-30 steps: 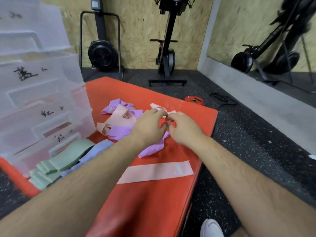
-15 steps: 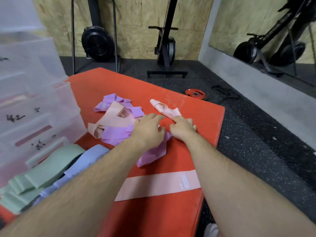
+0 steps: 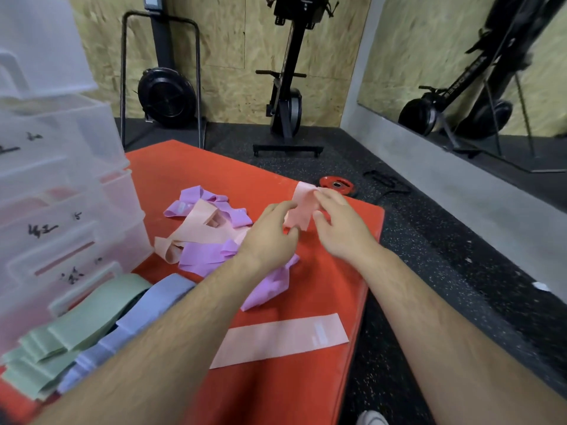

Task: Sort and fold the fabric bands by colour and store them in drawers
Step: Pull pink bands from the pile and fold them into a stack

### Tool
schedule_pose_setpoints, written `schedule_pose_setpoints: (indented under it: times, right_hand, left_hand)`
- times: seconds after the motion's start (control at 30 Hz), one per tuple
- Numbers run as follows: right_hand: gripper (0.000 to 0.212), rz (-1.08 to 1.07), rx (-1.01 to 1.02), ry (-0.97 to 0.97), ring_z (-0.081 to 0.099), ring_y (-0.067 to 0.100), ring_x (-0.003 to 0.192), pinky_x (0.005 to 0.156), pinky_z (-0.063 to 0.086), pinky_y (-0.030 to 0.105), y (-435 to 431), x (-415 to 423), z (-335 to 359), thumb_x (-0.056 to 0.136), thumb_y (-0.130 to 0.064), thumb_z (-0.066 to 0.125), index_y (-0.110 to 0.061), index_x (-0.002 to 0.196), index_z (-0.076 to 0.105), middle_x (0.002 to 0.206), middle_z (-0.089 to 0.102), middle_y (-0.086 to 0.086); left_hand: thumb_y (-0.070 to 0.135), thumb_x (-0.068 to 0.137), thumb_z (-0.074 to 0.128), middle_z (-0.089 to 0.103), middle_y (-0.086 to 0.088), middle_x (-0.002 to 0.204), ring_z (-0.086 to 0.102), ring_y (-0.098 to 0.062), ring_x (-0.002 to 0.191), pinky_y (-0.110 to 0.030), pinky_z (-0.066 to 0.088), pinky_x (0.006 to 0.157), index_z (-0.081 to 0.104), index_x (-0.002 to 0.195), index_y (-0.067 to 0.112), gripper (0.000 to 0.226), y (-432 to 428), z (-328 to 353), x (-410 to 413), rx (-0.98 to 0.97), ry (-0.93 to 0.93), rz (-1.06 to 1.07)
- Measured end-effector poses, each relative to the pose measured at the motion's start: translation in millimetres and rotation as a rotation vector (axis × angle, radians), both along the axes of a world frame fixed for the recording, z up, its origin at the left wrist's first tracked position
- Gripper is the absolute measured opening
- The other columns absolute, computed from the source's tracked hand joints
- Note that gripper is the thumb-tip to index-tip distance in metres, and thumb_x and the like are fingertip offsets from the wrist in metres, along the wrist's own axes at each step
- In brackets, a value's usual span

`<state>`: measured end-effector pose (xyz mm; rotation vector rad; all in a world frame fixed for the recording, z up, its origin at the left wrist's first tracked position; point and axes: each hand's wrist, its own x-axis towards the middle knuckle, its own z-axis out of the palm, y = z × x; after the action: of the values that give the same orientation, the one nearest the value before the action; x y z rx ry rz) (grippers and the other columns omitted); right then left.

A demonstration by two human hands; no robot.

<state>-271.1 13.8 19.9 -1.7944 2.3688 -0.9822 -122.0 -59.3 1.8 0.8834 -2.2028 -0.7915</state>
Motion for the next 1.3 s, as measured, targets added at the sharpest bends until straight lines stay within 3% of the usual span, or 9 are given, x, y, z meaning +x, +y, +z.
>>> schedule_pose_setpoints:
  times: [0.2, 0.33, 0.57, 0.67, 0.77, 0.83, 1.0, 1.1, 1.3]
  right_hand:
    - [0.049, 0.086, -0.181, 0.018, 0.027, -0.001, 0.141, 0.107, 0.011, -0.002, 56.0, 21.2, 46.4, 0.102, -0.008, 0.048, -0.006, 0.15, 0.041, 0.158, 0.032, 0.0]
    - [0.05, 0.187, -0.225, 0.069, 0.021, -0.025, 0.132, 0.107, 0.018, 0.001, 91.1, 37.7, 52.6, 0.099, -0.001, 0.048, -0.009, 0.148, 0.046, 0.154, 0.036, -0.002]
    - [0.038, 0.406, -0.4, 0.167, 0.047, 0.011, 0.138, 0.113, 0.038, 0.024, 87.6, 66.4, 52.6, 0.093, 0.007, 0.053, -0.003, 0.128, 0.066, 0.146, 0.054, 0.003]
    - [0.027, 0.467, -0.529, 0.087, 0.061, 0.015, 0.122, 0.102, 0.048, 0.031, 80.2, 82.4, 53.8, 0.084, 0.013, 0.058, -0.004, 0.096, 0.076, 0.128, 0.067, 0.006]
    - [0.023, 0.371, -0.652, -0.11, 0.069, 0.021, 0.092, 0.078, 0.054, 0.033, 70.9, 88.3, 59.6, 0.084, 0.011, 0.056, -0.006, 0.086, 0.072, 0.106, 0.069, 0.006]
    - [0.025, 0.31, -0.626, -0.306, 0.069, 0.022, 0.08, 0.069, 0.052, 0.031, 59.9, 90.6, 62.4, 0.088, 0.007, 0.054, -0.013, 0.092, 0.069, 0.102, 0.067, 0.004]
    - [0.032, 0.429, -0.13, -0.722, 0.063, 0.004, 0.107, 0.083, 0.048, 0.015, 39.0, 95.3, 67.1, 0.098, -0.005, 0.053, -0.02, 0.125, 0.064, 0.119, 0.069, -0.002]
    - [0.028, 0.467, 0.004, -0.809, 0.068, 0.022, 0.108, 0.095, 0.052, 0.035, 30.2, 100.8, 63.0, 0.099, -0.007, 0.055, -0.009, 0.124, 0.066, 0.119, 0.071, 0.011]
    - [0.029, 0.543, -0.018, -0.935, 0.069, 0.028, 0.095, 0.091, 0.055, 0.044, 25.3, 114.1, 55.4, 0.091, -0.016, 0.068, 0.002, 0.113, 0.064, 0.108, 0.072, 0.022]
  left_hand:
    - [0.009, 0.096, 0.055, 0.061, 0.012, 0.125, 0.059, 0.01, 0.104, -0.018, 0.049, 0.091, 0.056, 0.128, 0.024, 0.036, 40.8, 45.8, -11.8, 0.248, 0.523, -0.151]
    - [0.026, 0.099, 0.056, 0.067, -0.002, 0.118, 0.071, -0.014, 0.099, -0.041, 0.059, 0.089, 0.06, 0.12, 0.025, 0.021, 68.0, 66.9, -4.4, 0.64, 0.693, -0.113]
    - [0.03, 0.099, 0.058, 0.07, -0.003, 0.109, 0.073, -0.014, 0.088, -0.026, 0.059, 0.067, 0.058, 0.117, 0.019, 0.021, 77.4, 77.1, 42.5, 0.703, 0.769, -0.029]
    - [0.013, 0.097, 0.059, 0.067, -0.009, 0.101, 0.068, -0.01, 0.072, -0.026, 0.055, 0.061, 0.062, 0.106, 0.017, 0.01, 66.4, 78.4, 63.4, 0.672, 0.739, 0.04]
    - [0.009, 0.092, 0.062, 0.065, -0.005, 0.095, 0.064, -0.015, 0.077, -0.042, 0.057, 0.077, 0.065, 0.1, 0.022, 0.015, 57.0, 77.3, 80.6, 0.61, 0.686, 0.097]
    - [0.008, 0.091, 0.063, 0.063, -0.006, 0.093, 0.062, -0.018, 0.08, -0.045, 0.053, 0.081, 0.065, 0.099, 0.022, 0.016, 55.8, 77.8, 91.1, 0.601, 0.686, 0.058]
    - [0.002, 0.093, 0.056, 0.064, -0.01, 0.092, 0.063, -0.023, 0.08, -0.032, 0.05, 0.068, 0.062, 0.103, 0.017, 0.019, 52.8, 76.6, 112.9, 0.576, 0.655, -0.077]
    - [0.0, 0.092, 0.054, 0.067, -0.004, 0.088, 0.063, -0.023, 0.081, -0.029, 0.051, 0.066, 0.062, 0.1, 0.016, 0.02, 51.4, 74.0, 121.6, 0.581, 0.639, -0.06]
    - [0.006, 0.089, 0.065, 0.065, -0.004, 0.089, 0.061, -0.019, 0.074, -0.031, 0.049, 0.067, 0.064, 0.093, 0.018, 0.013, 49.8, 68.3, 130.3, 0.569, 0.619, 0.009]
